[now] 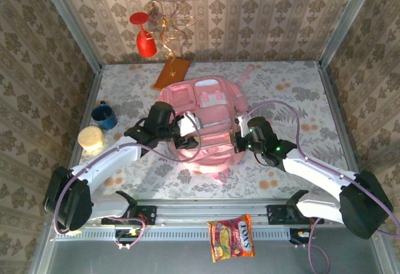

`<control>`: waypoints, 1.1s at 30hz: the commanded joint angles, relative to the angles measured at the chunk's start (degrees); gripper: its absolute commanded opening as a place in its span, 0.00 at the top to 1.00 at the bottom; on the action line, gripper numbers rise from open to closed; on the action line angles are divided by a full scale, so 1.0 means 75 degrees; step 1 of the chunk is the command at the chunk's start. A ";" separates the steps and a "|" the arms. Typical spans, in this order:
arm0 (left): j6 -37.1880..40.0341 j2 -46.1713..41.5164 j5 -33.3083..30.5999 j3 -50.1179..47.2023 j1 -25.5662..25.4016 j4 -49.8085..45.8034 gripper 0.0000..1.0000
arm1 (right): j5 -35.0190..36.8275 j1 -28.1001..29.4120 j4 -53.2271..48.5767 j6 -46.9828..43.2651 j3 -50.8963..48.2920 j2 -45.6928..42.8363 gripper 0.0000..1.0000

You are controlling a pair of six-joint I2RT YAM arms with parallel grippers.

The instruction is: Pack the student bag

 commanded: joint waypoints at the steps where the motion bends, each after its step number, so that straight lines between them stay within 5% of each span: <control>1: 0.0218 0.0364 -0.0513 0.0653 -0.0568 -0.0169 0.34 | -0.0459 0.0247 0.0236 -0.0305 -0.0035 -0.0208 1.00; 7: 0.0821 0.1870 -0.1421 0.1846 -0.1296 -0.0885 0.35 | -0.0541 0.0293 0.0418 -0.0154 -0.0082 -0.0332 1.00; 12: 0.1177 0.2341 -0.1561 0.2125 -0.1318 -0.1203 0.59 | -0.0296 0.0243 0.0436 -0.0088 -0.0360 -0.0499 1.00; 16: 0.1578 0.2215 -0.1463 0.1925 -0.1282 -0.1197 0.98 | -0.0040 -0.0165 0.0252 0.0178 -0.0509 -0.0532 1.00; 17: 0.1733 0.2107 -0.1305 0.1834 -0.1284 -0.1212 1.00 | 0.0064 -0.0320 0.0123 0.0246 -0.0470 -0.0499 1.00; 33: 0.2734 0.1348 0.0620 0.0781 -0.0942 -0.0177 1.00 | 0.1001 -0.1556 -0.0780 0.0601 0.1381 0.1528 1.00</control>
